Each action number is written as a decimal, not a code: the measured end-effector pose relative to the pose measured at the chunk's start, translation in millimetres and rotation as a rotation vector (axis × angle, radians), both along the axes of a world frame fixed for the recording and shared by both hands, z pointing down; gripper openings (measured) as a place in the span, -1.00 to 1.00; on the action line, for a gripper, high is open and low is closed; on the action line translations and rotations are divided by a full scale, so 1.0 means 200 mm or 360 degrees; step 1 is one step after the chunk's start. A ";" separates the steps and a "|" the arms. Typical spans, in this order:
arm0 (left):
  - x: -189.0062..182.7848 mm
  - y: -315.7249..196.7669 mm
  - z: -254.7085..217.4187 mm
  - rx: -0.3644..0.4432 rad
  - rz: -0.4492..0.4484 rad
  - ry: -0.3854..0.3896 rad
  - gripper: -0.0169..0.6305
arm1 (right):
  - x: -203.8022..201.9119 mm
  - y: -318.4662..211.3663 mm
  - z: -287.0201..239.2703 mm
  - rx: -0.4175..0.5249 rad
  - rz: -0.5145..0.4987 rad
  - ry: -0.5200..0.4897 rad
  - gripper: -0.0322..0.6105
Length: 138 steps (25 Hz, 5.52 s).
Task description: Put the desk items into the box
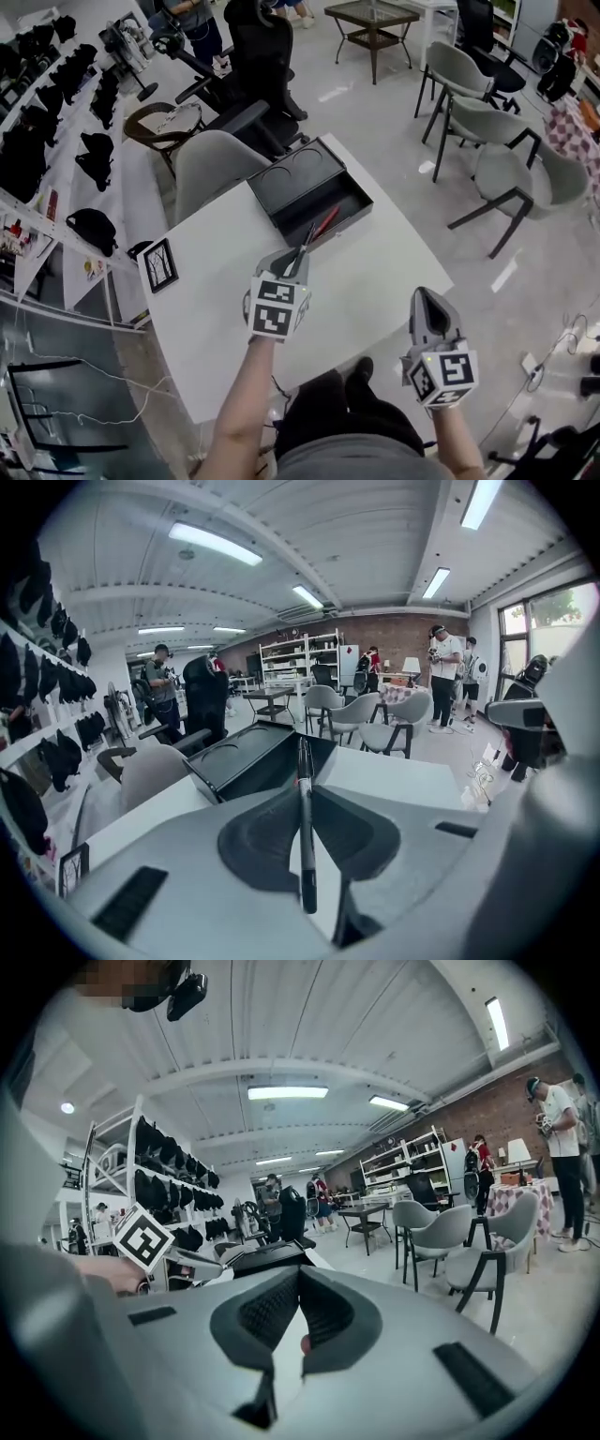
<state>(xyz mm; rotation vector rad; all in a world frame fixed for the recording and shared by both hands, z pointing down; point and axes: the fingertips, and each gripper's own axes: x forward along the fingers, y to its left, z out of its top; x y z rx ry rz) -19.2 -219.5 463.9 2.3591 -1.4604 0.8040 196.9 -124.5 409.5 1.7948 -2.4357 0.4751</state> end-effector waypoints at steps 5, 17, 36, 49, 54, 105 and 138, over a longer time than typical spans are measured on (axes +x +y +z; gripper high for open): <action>0.04 -0.13 -0.04 0.0006 0.0030 -0.0052 -0.81 | 0.02 -0.10 0.01 -0.0002 -0.0040 -0.0015 -0.89; 0.02 -0.46 0.06 -0.0067 0.0138 -0.0121 -0.81 | -0.05 -0.37 0.04 -0.0028 -0.0060 0.0018 -0.89; 0.13 -0.70 0.32 -0.0237 0.0277 -0.0238 -0.81 | -0.10 -0.49 0.16 -0.0127 -0.0094 0.0035 -0.89; 0.16 -0.73 0.47 -0.0367 0.0293 -0.0327 -0.81 | -0.10 -0.50 0.19 -0.0144 -0.0106 0.0069 -0.89; 0.15 -0.73 0.50 -0.0405 0.0291 -0.0340 -0.81 | -0.10 -0.50 0.20 -0.0145 -0.0105 0.0076 -0.89; 0.11 -0.72 0.28 -0.0252 0.0207 -0.0265 -0.73 | -0.11 -0.52 0.18 -0.0112 -0.0106 0.0058 -0.89; -0.16 -0.06 -0.14 0.0226 -0.0302 0.0124 -0.93 | -0.04 -0.30 0.01 0.0018 -0.0116 0.0066 -0.89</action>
